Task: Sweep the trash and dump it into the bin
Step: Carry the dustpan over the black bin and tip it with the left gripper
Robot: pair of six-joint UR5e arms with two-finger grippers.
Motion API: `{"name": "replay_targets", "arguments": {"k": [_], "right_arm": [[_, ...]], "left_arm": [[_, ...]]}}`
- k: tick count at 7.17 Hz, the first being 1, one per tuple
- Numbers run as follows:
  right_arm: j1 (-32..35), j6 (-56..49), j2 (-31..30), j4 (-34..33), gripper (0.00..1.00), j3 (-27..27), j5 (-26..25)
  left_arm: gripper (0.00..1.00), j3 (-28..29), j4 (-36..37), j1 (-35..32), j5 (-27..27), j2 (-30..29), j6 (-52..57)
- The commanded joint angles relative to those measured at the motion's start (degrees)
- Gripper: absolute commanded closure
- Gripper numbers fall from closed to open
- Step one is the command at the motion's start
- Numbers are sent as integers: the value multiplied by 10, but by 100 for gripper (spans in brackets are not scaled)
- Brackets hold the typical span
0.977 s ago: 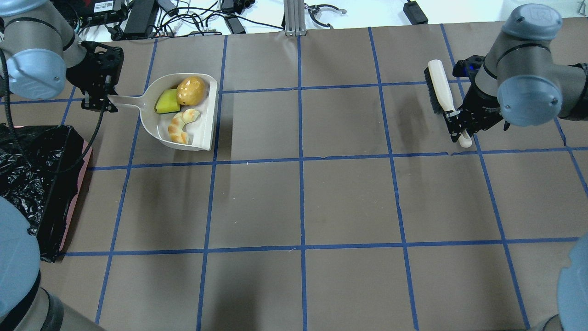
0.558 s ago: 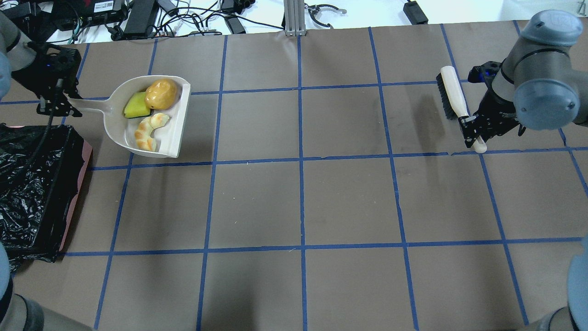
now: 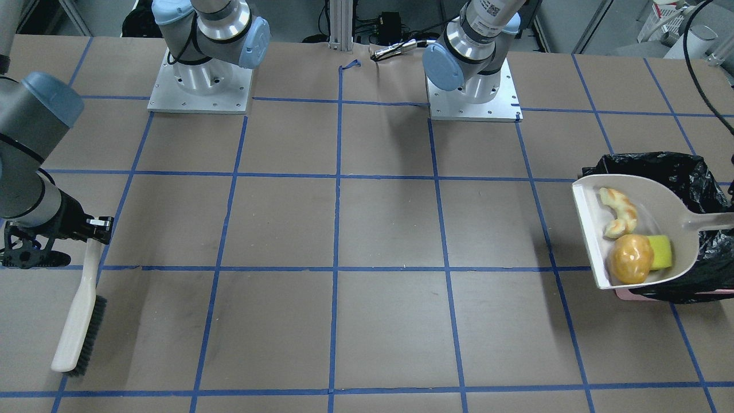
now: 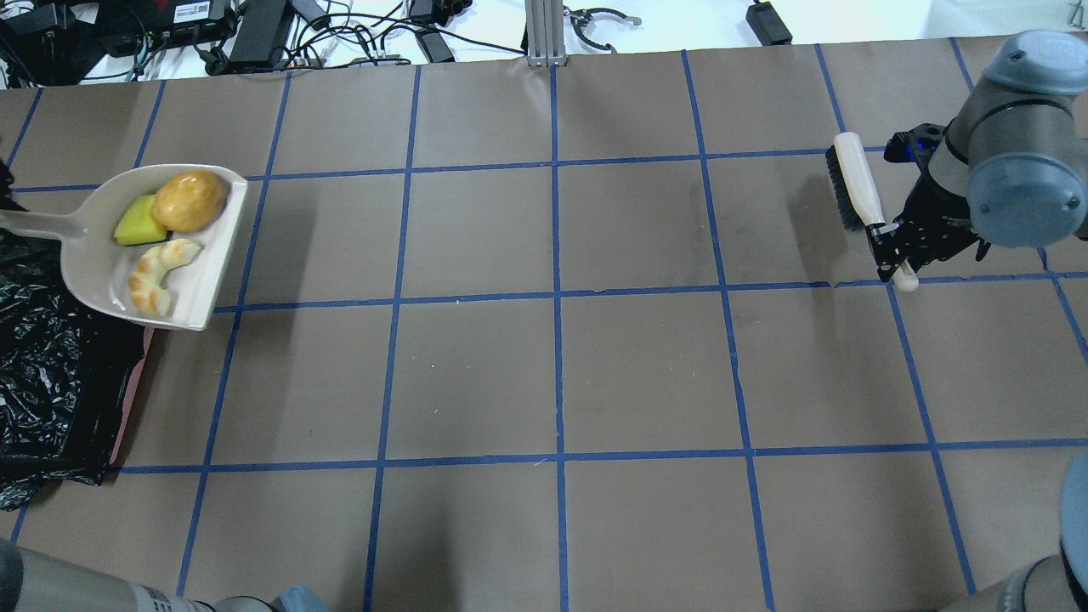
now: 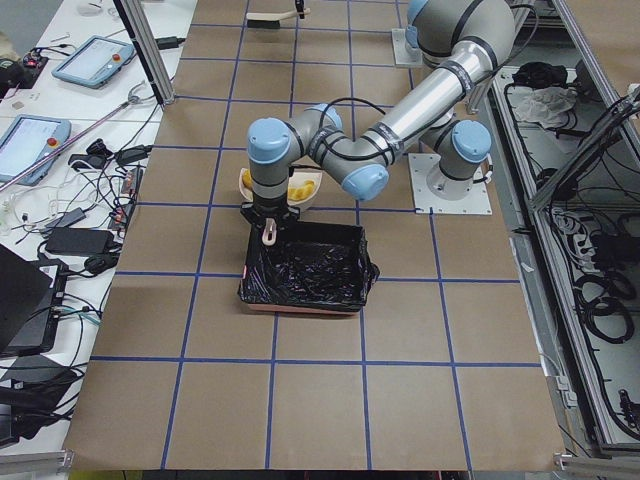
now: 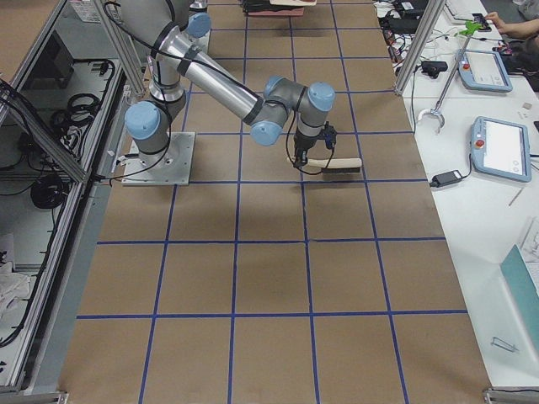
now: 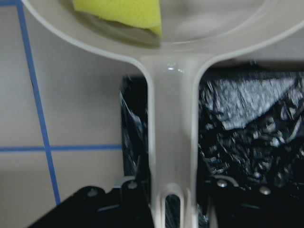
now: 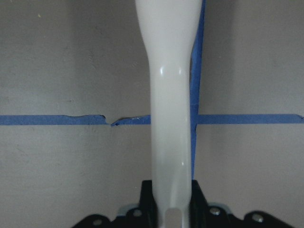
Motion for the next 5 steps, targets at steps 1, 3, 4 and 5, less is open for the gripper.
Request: {"name": "replay_targets", "arguments": {"k": [1, 3, 4, 5], "right_arm": [[-2, 0, 5, -3, 100, 0, -4], [-2, 0, 15, -12, 100, 0, -4], [-2, 1, 19, -14, 100, 0, -4], [-2, 1, 20, -17, 100, 0, -4]], "left_arm": [[100, 3, 32, 73, 27, 3, 85], [100, 4, 122, 87, 107, 2, 88], [100, 2, 159, 86, 154, -6, 86], [100, -4, 196, 84, 174, -12, 89]]}}
